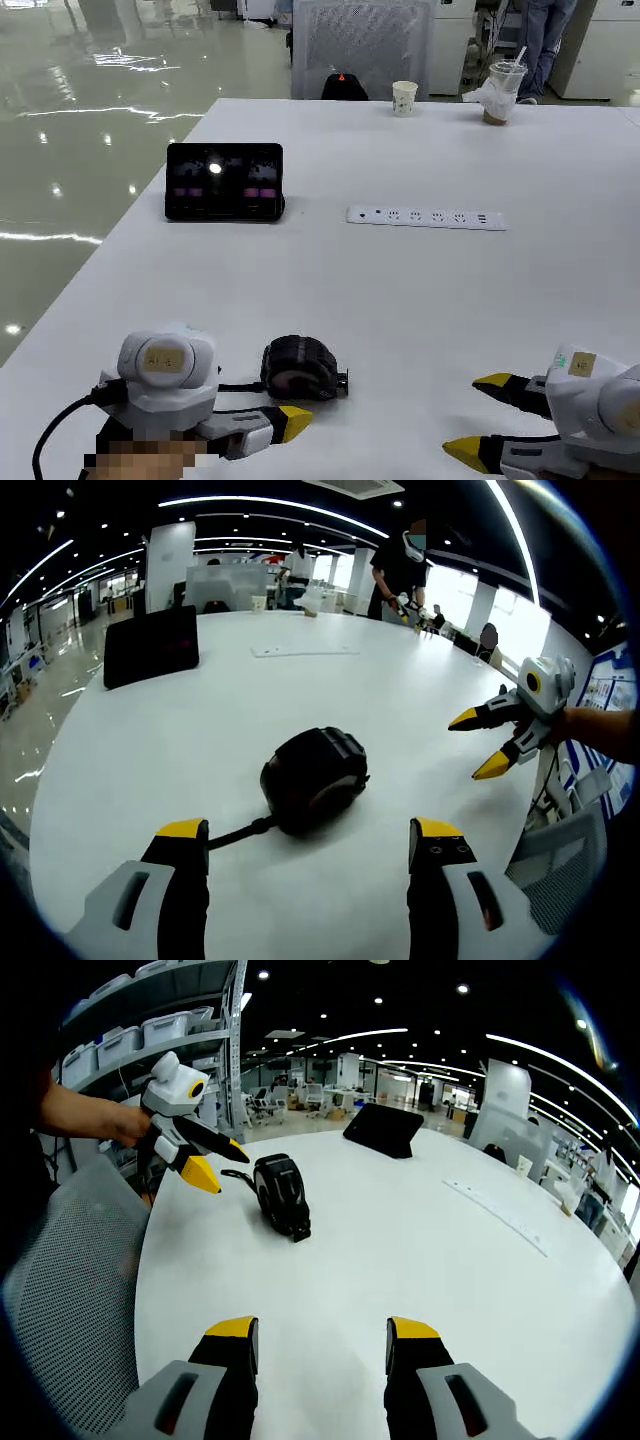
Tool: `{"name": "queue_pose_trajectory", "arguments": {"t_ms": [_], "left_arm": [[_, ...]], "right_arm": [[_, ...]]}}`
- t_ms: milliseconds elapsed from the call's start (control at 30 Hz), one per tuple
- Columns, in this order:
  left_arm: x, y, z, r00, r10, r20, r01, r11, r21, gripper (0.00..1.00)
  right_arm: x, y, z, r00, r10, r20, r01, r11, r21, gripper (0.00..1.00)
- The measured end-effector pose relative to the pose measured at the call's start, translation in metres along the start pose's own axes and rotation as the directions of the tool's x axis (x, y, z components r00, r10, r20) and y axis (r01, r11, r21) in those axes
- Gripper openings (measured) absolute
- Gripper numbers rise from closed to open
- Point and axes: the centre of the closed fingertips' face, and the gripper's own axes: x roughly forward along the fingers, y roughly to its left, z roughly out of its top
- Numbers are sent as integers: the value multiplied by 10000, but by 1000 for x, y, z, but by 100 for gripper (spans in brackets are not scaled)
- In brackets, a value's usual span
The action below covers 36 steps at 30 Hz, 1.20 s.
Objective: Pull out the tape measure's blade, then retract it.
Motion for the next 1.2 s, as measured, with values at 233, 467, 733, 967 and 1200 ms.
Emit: {"name": "queue_pose_trajectory", "arguments": {"t_ms": [233, 467, 733, 967, 1200], "left_arm": [[-9, 0, 4, 9993, -235, 298, 224, 9990, 377, 79], [-16, -5, 7, 9972, -525, 537, 467, 9934, 1052, 80], [-21, -6, 11, 9948, -670, 772, 553, 9879, 1451, 81], [-25, -9, 14, 9923, -840, 915, 661, 9809, 1831, 86], [-27, -12, 11, 9905, -988, 953, 779, 9762, 2024, 90]], "right_arm": [[-10, -1, -3, 9996, -264, 57, 264, 9996, 91, 53], [-16, 1, -7, 9991, -384, 171, 382, 9991, 159, 59], [-24, 2, -9, 9975, -629, 307, 625, 9980, 121, 61], [-31, 2, -11, 9956, -827, 447, 815, 9963, 276, 65], [-34, 5, -10, 9948, -842, 569, 833, 9964, 181, 69]]}}
